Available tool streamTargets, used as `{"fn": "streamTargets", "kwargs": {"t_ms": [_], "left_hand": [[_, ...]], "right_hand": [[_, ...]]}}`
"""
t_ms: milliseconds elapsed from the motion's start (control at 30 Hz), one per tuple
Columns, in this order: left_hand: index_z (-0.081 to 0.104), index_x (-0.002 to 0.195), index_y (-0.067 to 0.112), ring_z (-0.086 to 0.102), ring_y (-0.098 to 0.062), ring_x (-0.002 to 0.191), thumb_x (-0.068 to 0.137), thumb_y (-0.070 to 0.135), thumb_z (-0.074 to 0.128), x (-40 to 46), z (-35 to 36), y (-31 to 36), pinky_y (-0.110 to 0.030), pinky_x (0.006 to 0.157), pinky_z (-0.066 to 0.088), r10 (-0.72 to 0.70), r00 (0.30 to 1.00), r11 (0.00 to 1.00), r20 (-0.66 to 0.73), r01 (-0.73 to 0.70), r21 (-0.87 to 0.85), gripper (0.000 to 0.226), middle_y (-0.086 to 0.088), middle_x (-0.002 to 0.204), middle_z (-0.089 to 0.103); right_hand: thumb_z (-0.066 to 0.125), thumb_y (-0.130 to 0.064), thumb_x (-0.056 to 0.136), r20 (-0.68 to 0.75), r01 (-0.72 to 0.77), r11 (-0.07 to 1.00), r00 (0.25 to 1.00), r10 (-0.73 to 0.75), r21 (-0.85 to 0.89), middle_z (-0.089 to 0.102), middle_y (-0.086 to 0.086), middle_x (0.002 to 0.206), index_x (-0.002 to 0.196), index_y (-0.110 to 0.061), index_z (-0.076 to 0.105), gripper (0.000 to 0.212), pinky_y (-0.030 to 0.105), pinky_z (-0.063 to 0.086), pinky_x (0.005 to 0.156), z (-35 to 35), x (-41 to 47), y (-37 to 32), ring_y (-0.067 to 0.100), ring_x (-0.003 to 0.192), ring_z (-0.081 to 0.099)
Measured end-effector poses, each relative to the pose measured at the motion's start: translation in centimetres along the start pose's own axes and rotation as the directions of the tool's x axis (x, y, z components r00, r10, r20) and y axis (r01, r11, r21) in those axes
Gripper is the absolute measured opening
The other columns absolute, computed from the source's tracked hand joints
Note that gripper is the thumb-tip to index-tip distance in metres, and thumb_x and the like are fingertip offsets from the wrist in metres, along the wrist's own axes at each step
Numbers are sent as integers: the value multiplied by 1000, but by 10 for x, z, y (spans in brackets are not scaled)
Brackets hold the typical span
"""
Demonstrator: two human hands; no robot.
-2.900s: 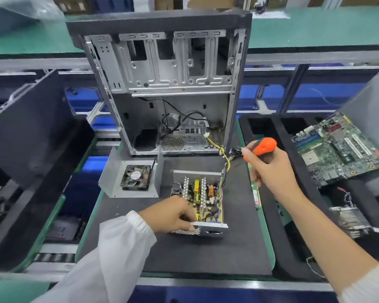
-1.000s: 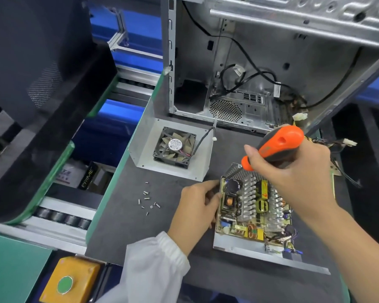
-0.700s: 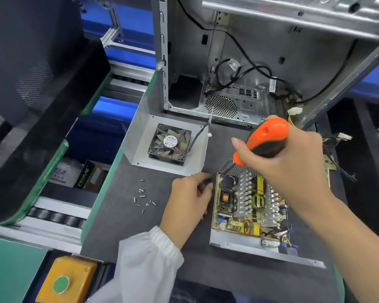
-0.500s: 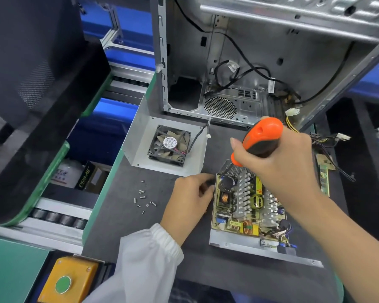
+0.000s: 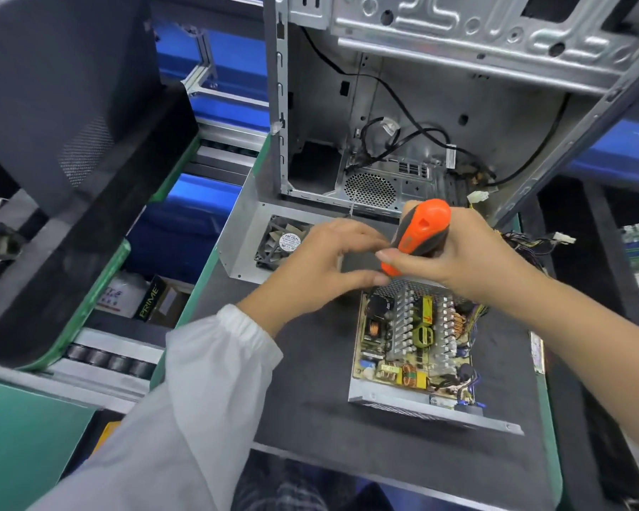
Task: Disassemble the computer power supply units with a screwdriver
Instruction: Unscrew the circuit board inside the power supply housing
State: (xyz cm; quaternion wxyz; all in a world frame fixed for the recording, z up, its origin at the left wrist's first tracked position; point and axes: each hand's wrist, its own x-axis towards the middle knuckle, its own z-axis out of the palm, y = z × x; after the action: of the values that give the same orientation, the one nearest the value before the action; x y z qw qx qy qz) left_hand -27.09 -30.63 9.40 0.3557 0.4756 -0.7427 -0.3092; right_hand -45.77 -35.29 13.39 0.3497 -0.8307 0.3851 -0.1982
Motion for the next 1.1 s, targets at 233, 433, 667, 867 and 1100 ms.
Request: {"fn": "streamTargets", "kwargs": {"t_ms": [233,433,667,867,1100], "left_hand": [[68,94,36,61,13,91,84,14,74,8,6,-6,-33,118,23,-21,989,966,144,58,-253,24,23,94,72],[70,102,35,50,9,116,82,20,77,5,16,-8,-36,120,18,-108,993,963,48,116,-244,26,8,105,74],[73,108,10,63,-19,110,84,22,75,6,11,-4,-49,117,24,-142,986,963,91,159,-216,27,0,108,74],[73,106,8,67,-13,97,83,14,76,9,7,2,-45,102,47,-170,977,947,132,198,-252,24,-6,101,73],[69,117,6,65,-30,105,87,11,72,17,-1,12,-41,103,47,-171,955,938,244,234,-256,31,-14,108,72]], "right_hand": [[67,-55,76,162,51,995,986,-37,-85,60,4,69,76,-15,60,41,44,47,60,-15,1,0,24,65,56],[50,-80,66,36,6,928,999,9,-373,58,-7,58,81,-26,56,57,22,41,52,-34,1,-34,7,55,53],[27,-85,71,28,-50,567,991,129,-822,42,-3,61,66,-20,46,68,26,21,44,-35,5,-65,10,51,35],[35,-68,90,46,-119,590,965,257,-798,35,-1,64,62,-19,32,57,33,33,57,-31,8,-76,15,53,34],[42,-53,96,296,-28,708,896,330,-706,49,0,51,69,-14,53,49,29,34,49,-43,18,-81,16,55,47]]}}
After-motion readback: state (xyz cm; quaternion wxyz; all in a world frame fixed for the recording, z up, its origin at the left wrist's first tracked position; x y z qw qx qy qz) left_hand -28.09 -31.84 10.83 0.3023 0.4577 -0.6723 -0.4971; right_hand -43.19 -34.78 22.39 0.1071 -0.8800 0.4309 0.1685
